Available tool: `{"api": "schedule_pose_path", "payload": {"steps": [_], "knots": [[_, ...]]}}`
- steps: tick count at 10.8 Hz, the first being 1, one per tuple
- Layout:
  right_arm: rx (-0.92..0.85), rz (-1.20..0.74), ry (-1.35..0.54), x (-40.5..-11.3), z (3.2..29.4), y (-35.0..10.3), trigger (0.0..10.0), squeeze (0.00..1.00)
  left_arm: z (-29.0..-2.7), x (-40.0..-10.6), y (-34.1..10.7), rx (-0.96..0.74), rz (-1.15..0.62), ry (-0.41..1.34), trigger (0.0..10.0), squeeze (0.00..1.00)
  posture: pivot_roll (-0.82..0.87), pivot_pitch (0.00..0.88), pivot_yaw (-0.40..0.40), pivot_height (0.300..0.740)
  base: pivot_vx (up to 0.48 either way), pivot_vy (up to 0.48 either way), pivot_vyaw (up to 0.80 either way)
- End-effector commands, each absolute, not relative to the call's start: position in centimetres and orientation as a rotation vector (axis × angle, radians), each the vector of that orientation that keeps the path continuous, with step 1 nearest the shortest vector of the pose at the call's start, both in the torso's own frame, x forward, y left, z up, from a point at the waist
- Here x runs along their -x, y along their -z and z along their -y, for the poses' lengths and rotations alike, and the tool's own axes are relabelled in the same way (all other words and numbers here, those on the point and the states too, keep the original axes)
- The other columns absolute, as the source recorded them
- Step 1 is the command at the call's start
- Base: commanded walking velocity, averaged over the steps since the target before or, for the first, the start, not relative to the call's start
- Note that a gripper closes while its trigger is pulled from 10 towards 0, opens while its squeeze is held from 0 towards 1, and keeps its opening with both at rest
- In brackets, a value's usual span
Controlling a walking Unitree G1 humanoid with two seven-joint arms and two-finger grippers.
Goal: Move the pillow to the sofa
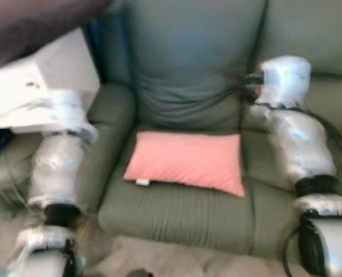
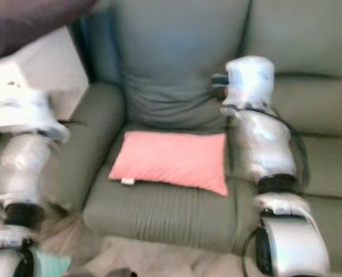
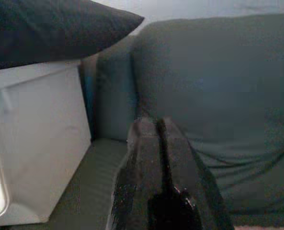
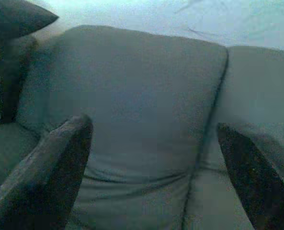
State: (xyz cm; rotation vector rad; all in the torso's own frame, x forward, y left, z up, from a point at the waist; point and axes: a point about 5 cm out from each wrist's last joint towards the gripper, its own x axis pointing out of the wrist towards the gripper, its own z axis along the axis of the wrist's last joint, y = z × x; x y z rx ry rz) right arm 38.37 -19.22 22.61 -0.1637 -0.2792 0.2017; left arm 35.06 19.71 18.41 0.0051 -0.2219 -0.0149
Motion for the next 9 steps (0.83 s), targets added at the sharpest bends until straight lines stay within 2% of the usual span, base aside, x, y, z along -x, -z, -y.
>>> {"api": "schedule_pose_path", "payload": {"steps": [1,2,3,4,5,7,8,9], "knots": [[0.128,0.324,-0.253,-38.2,16.6,-23.5,10.0,1.00,-21.9,-33.8,-17.8,-0.046,0.196,-0.057,10.0,0.00,-0.01,0.000,0.065,0.740,0.000,0.000,0.00],[0.078,0.294,-0.217,-37.8,16.8,-22.7,10.0,1.00,-21.9,-33.0,-17.2,-0.050,0.190,-0.094,10.0,0.00,-0.01,0.000,0.056,0.740,0.000,0.000,0.00],[0.034,0.246,-0.181,-37.2,17.0,-21.4,10.0,0.87,-21.9,-32.4,-16.8,-0.004,0.178,-0.130,10.0,0.00,-0.01,0.000,0.050,0.740,0.000,0.000,0.00],[0.034,0.233,-0.164,-36.9,17.2,-20.9,10.0,0.00,-21.8,-32.0,-16.7,0.007,0.172,-0.143,10.0,0.00,-0.02,0.000,0.049,0.740,0.000,0.000,0.00],[-0.010,0.195,-0.125,-36.2,17.4,-20.1,10.0,0.00,-21.8,-31.2,-16.3,-0.018,0.150,-0.210,10.0,0.00,-0.02,0.000,0.044,0.740,0.000,0.000,0.00],[0.011,0.180,-0.095,-35.1,17.9,-19.4,10.0,0.00,-20.8,-30.1,-15.8,-0.065,0.156,-0.217,10.0,0.00,-0.02,0.000,0.033,0.740,0.000,0.000,0.00],[0.004,0.175,-0.067,-34.6,18.2,-19.1,10.0,0.00,-20.2,-29.4,-15.6,-0.067,0.156,-0.184,10.0,0.00,-0.02,0.000,0.027,0.740,0.000,0.000,0.00],[0.046,0.162,-0.036,-33.6,18.8,-18.3,10.0,0.00,-18.9,-28.6,-14.8,-0.055,0.112,-0.078,10.0,0.00,-0.02,0.000,0.020,0.740,0.000,0.000,0.00]]}}
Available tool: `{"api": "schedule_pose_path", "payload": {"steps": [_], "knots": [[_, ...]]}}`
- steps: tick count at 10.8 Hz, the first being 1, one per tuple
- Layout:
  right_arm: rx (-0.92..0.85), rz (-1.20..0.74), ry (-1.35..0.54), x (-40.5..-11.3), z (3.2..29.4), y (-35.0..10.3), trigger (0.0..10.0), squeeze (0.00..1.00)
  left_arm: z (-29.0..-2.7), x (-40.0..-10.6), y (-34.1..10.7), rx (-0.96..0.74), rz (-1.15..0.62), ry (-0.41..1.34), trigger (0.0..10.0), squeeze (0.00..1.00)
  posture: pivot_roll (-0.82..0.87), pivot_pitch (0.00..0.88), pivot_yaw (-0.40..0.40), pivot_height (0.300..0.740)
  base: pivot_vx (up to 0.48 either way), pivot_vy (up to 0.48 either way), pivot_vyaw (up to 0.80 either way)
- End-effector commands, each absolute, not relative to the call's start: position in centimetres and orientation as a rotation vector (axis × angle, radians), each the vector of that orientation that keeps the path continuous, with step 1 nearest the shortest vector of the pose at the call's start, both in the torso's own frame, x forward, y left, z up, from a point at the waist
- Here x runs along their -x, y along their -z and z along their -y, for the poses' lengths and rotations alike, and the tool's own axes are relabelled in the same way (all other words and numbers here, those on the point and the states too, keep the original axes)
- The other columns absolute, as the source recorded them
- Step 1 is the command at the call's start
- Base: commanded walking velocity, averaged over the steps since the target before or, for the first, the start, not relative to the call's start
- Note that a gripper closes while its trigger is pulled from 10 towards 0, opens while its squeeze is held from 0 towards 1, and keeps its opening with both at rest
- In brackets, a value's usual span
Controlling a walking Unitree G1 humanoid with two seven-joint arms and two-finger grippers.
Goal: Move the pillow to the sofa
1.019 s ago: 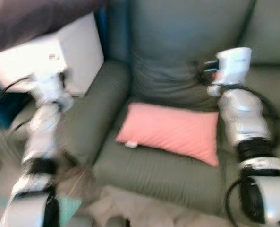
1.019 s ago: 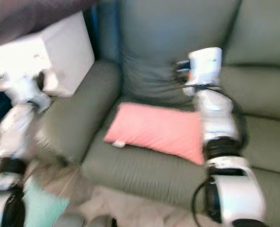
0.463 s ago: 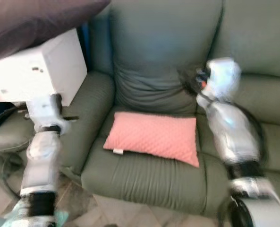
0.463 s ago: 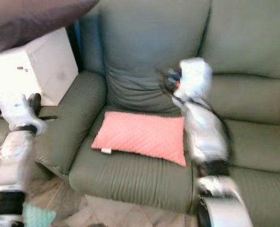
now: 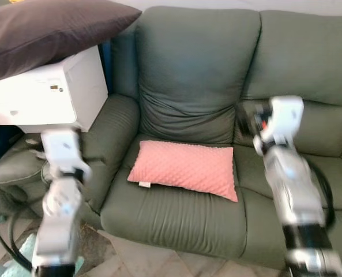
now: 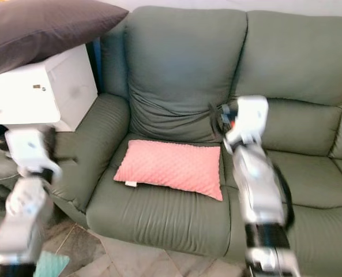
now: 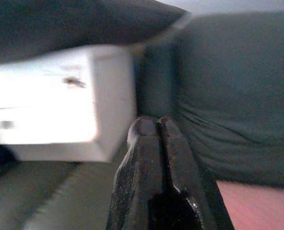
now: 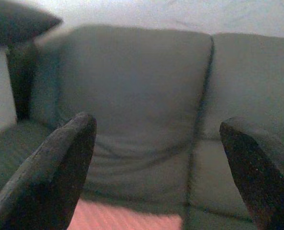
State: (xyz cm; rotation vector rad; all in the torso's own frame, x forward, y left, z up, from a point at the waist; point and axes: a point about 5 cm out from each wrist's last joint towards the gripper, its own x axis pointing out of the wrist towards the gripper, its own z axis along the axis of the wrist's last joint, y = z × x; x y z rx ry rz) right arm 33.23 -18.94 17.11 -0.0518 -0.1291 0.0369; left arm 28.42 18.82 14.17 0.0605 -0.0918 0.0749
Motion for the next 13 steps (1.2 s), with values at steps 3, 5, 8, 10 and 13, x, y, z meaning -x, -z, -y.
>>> {"api": "schedule_pose_path", "payload": {"steps": [3,5,8,10,13], "knots": [[0.061,0.098,0.031,-32.1,19.8,-16.6,10.0,0.00,-17.3,-27.7,-14.0,-0.073,0.070,0.041,10.0,0.00,-0.03,0.000,0.045,0.740,0.000,0.000,0.00],[0.048,0.098,0.054,-31.9,19.7,-16.6,10.0,0.00,-17.7,-27.6,-14.1,-0.042,0.060,0.004,10.0,0.00,-0.03,0.000,0.056,0.740,0.000,0.000,0.00],[0.055,0.087,0.110,-31.1,20.3,-16.3,10.0,0.00,-18.2,-26.9,-14.1,-0.013,0.042,-0.012,10.0,0.00,-0.01,0.000,0.061,0.740,0.000,0.000,0.00],[0.115,0.048,0.200,-29.4,23.1,-15.3,10.0,0.00,-16.8,-27.7,-13.1,0.074,-0.018,0.081,10.0,0.00,-0.05,0.000,0.075,0.740,0.000,0.000,0.00],[0.151,0.038,0.307,-27.0,25.9,-15.3,10.0,0.00,-12.0,-29.0,-13.1,0.111,-0.030,0.291,10.0,0.00,-0.15,0.000,0.134,0.740,0.000,0.000,0.00]]}}
